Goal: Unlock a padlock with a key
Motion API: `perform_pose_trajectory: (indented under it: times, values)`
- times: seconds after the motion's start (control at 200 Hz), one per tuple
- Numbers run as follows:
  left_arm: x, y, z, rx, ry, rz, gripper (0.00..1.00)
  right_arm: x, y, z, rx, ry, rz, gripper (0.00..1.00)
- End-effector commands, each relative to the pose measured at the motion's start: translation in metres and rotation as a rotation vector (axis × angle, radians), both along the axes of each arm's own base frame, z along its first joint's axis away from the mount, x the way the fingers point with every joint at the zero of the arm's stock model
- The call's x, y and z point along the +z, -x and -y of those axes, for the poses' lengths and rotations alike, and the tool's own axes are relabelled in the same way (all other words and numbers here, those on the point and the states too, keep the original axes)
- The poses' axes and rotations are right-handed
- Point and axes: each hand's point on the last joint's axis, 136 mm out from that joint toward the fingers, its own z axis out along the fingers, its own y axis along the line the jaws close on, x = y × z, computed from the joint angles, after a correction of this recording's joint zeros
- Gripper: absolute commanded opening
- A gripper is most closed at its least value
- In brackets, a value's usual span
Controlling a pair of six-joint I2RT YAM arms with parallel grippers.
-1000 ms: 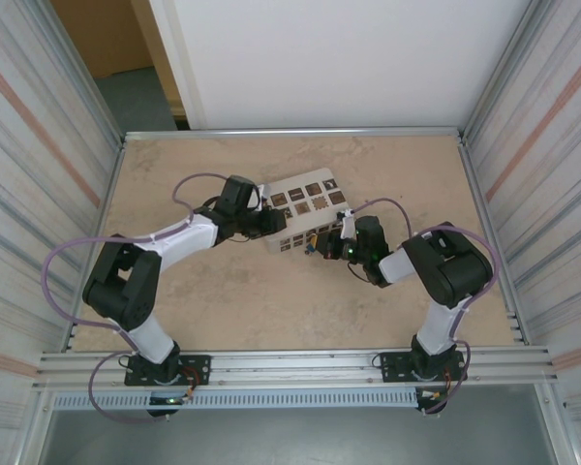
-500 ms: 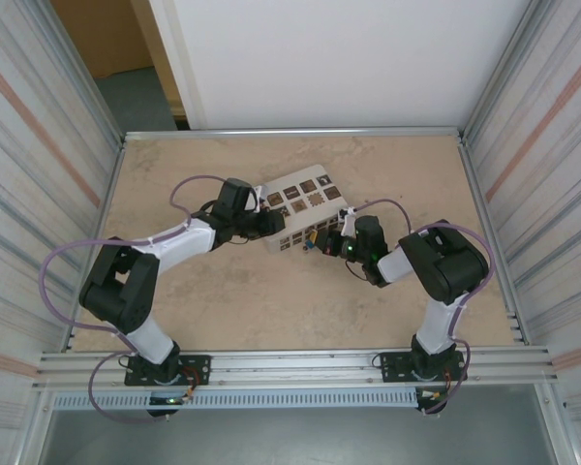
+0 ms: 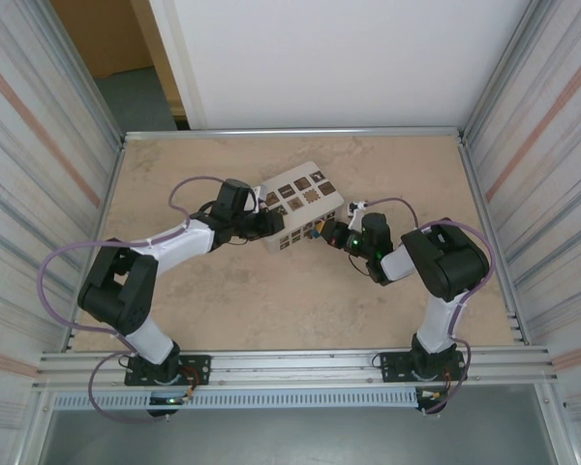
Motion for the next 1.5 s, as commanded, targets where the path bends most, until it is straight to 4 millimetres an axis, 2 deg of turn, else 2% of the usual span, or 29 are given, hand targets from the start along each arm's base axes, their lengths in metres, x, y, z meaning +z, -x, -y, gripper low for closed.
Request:
perform_pose_trajectory:
  times: [0.0, 0.261, 0.456, 0.581, 0.742, 0.997, 1.303, 1.493]
  values:
    - [-0.035, 0.031, -0.021, 0.021, -0.08, -0.175, 0.28, 0.014, -0.005, 0.009, -0.038, -0.024, 0.037, 0.0]
    - [-0.002, 0.025, -0.014, 0.013, -0.026, -0.122, 0.34, 0.02, -0.001, 0.018, -0.048, 0.007, 0.044, 0.0]
    - [0.035, 0.023, -0.009, 0.001, 0.046, -0.033, 0.39, 0.03, 0.005, 0.026, -0.054, 0.03, 0.05, 0.0]
    - [0.057, 0.026, -0.013, 0.003, 0.06, 0.021, 0.41, 0.037, 0.009, 0.028, -0.048, 0.038, 0.052, 0.0]
    - [0.074, 0.033, -0.026, 0.018, 0.055, 0.086, 0.46, 0.043, 0.015, 0.03, -0.04, 0.061, 0.046, 0.0]
    - [0.077, 0.044, -0.049, 0.059, 0.057, 0.136, 0.51, 0.047, 0.025, 0.033, -0.033, 0.111, 0.032, 0.0]
    - [0.08, 0.06, -0.077, 0.119, 0.03, 0.256, 0.66, 0.046, 0.031, 0.019, -0.006, 0.145, 0.011, 0.0]
    - [0.078, 0.071, -0.107, 0.196, -0.028, 0.315, 0.77, 0.046, 0.039, 0.015, 0.014, 0.195, -0.009, 0.0]
